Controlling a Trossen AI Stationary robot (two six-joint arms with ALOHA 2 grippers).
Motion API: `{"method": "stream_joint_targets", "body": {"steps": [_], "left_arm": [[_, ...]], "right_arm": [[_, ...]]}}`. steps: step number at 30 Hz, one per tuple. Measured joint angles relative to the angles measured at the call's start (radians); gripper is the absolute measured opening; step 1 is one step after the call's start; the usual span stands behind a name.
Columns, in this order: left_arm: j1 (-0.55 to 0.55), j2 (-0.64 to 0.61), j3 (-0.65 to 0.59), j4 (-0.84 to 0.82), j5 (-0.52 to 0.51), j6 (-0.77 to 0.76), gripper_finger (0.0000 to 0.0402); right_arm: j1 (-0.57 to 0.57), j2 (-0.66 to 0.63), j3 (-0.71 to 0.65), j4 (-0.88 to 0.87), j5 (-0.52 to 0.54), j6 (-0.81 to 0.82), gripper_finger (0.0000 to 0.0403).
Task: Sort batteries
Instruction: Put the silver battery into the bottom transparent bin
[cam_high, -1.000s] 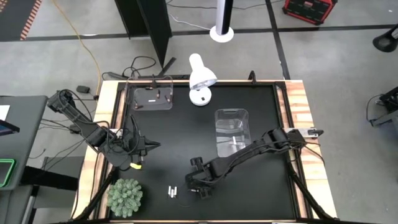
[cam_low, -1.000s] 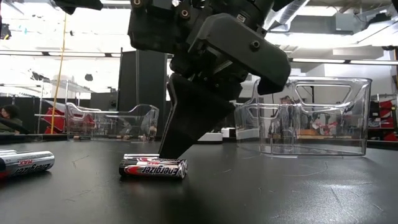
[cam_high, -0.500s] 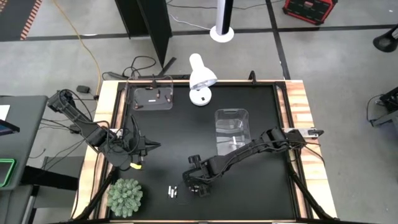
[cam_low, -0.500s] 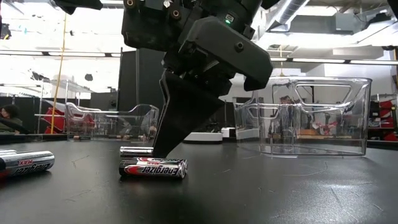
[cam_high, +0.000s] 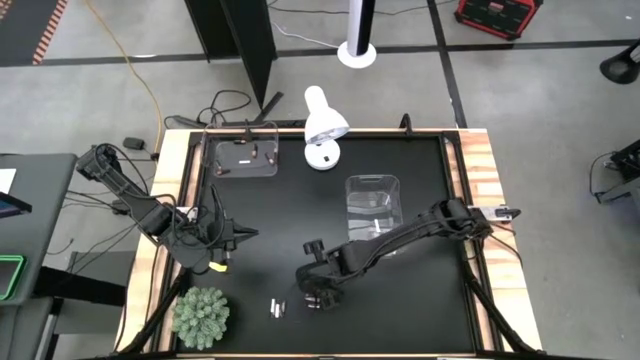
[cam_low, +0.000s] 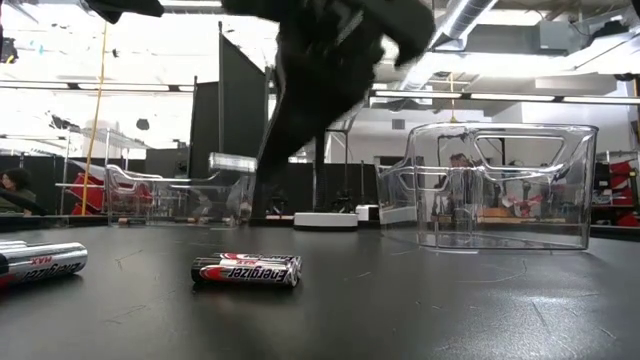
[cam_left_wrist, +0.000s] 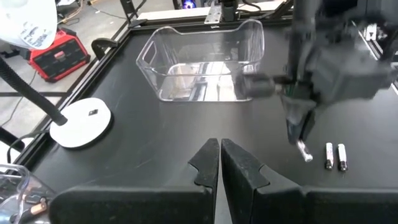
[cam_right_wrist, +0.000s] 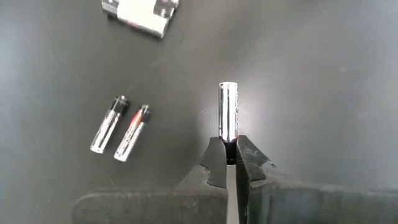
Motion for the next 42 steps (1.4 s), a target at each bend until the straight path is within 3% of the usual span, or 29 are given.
{"method": "stream_joint_targets", "body": {"steps": [11,20,35,42], "left_arm": [[0.000,0.000,0.000,-0.006,0.000,-0.001,0.0013],[0.000,0.000,0.000,-0.010,0.000,0.000,0.0013],[0.000,0.000,0.000,-0.014,0.000,-0.001,0.0013],[0.000,0.000,0.000,-0.013,0.000,-0.001,0.0013]], "right_arm": [[-0.021,-0.181,0.001,-0.097,0.128,-0.071,0.0007],[-0.063,-0.339,-0.056,-0.171,0.153,-0.085,0.0007],[-0.176,-0.694,-0.484,-0.267,0.285,0.163,0.0007],[-0.320,-0.708,-0.644,-0.186,0.256,0.138,0.0007]]}}
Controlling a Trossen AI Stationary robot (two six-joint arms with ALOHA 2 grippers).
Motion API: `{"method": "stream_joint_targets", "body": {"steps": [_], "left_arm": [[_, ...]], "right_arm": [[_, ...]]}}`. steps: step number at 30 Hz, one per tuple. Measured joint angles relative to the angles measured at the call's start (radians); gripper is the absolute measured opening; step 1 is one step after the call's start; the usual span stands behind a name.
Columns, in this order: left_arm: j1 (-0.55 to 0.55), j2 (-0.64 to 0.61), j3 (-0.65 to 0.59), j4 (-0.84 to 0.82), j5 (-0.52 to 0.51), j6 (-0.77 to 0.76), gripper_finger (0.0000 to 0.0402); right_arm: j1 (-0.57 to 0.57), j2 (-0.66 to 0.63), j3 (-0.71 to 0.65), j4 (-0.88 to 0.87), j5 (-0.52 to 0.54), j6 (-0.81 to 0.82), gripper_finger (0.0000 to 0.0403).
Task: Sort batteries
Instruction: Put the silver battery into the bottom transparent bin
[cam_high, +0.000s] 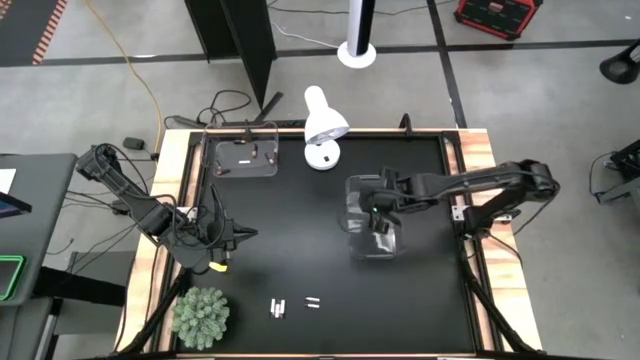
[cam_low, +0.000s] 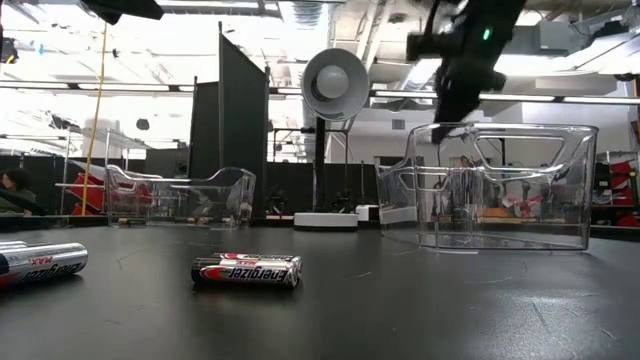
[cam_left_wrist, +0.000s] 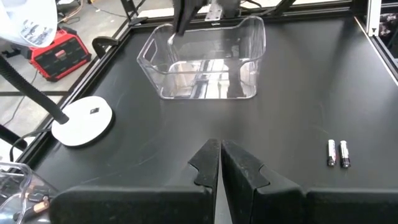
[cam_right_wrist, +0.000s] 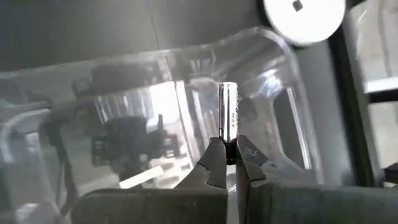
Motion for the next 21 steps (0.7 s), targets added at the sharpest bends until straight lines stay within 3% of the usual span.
{"method": "stream_joint_targets", "body": {"steps": [9,15,21], "left_arm": [[0.000,0.000,0.000,0.000,0.000,-0.017,0.0013],[0.000,0.000,0.000,0.000,0.015,-0.040,0.0013],[0.000,0.000,0.000,0.000,0.019,-0.038,0.0013]], "right_arm": [[-0.175,0.174,-0.026,0.144,-0.151,-0.204,0.0007],[-0.235,0.277,-0.026,0.173,-0.209,-0.242,0.0008],[-0.228,0.311,-0.025,0.197,-0.201,-0.242,0.0070]]}}
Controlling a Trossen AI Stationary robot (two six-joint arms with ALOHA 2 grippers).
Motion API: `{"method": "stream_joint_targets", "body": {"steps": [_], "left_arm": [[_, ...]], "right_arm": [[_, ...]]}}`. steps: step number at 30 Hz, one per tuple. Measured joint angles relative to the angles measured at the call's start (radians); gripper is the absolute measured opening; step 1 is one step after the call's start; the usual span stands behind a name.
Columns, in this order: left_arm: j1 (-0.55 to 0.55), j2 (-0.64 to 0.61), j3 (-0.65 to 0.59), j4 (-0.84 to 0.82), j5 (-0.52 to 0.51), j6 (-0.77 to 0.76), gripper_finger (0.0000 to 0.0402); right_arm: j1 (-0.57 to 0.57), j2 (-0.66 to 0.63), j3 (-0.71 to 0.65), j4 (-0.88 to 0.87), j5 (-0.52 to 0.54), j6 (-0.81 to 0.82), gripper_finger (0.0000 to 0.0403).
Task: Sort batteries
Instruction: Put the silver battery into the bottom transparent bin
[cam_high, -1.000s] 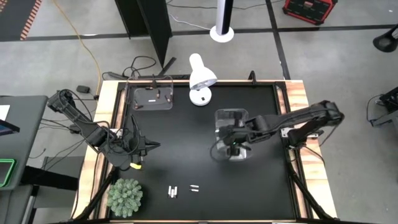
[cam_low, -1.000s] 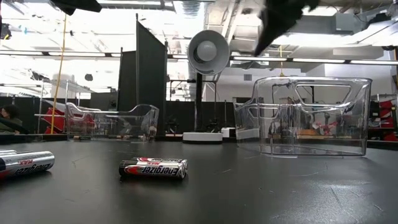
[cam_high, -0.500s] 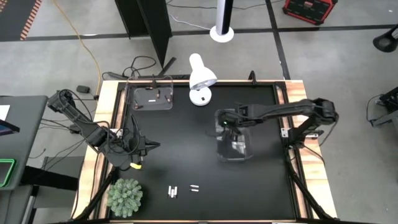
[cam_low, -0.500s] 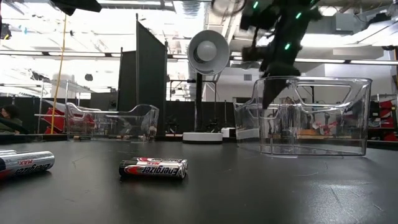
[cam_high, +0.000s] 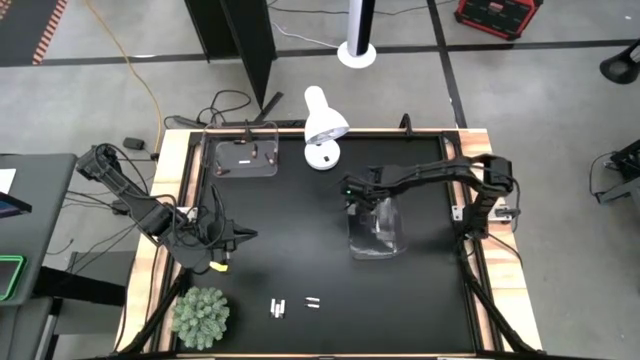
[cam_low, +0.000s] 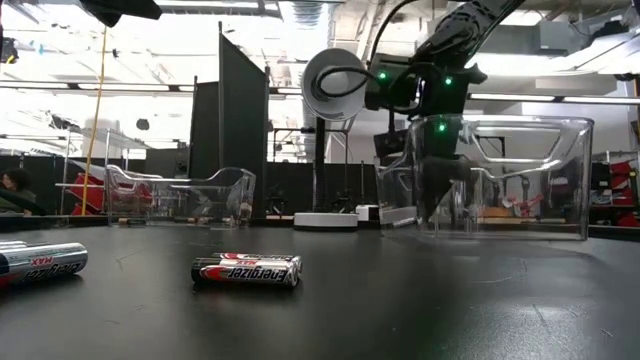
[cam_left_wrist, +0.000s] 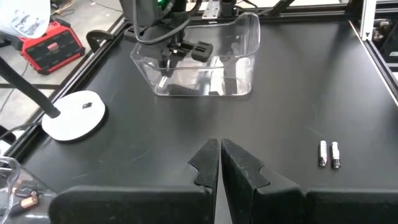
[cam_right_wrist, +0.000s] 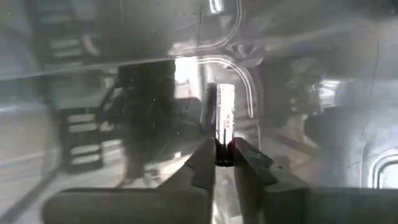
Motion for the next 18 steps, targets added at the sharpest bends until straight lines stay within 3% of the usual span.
{"method": "stream_joint_targets", "body": {"steps": [9,18], "left_arm": [[0.000,0.000,0.000,0.000,0.000,0.001,0.0013],[0.000,0.000,0.000,0.000,-0.001,0.003,0.0013]], "right_arm": [[0.025,-0.075,0.004,-0.007,0.022,0.016,0.0187],[0.109,-0.280,0.004,0.025,0.076,0.050,0.0190]]}}
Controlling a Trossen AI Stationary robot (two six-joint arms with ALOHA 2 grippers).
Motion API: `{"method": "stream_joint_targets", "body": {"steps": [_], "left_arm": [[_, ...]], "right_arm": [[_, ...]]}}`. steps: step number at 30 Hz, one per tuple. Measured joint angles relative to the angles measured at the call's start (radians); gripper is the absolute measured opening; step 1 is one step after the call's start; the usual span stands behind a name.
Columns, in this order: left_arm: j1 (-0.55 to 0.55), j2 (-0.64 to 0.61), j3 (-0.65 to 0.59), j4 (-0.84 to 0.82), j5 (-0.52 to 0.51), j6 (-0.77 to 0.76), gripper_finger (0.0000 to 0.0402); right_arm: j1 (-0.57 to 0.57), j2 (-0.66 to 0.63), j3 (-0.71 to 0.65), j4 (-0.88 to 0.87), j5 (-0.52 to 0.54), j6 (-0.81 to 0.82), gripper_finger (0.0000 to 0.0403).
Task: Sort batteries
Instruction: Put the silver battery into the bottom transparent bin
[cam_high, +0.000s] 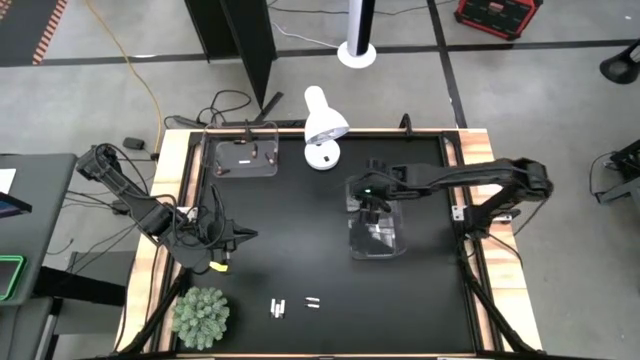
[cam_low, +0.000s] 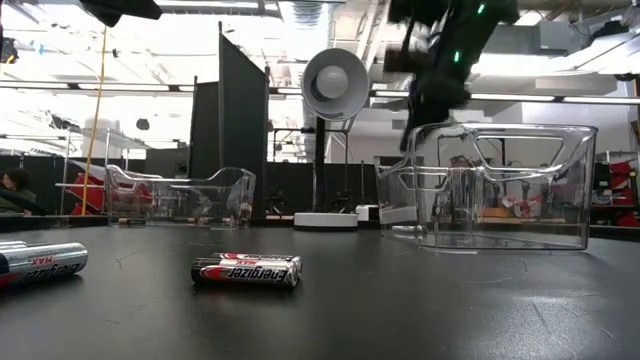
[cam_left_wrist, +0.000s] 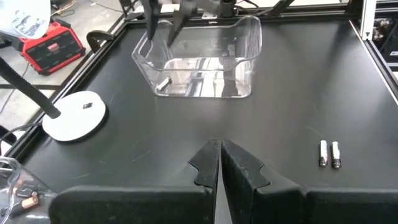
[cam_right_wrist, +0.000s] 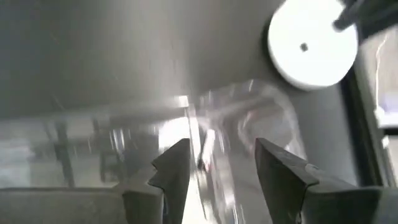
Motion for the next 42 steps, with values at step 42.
{"method": "stream_joint_targets", "body": {"steps": [42], "left_arm": [[0.002,0.000,0.000,-0.001,-0.003,-0.033,0.0013]], "right_arm": [[0.524,0.629,0.431,0.280,-0.161,0.254,0.0182]]}}
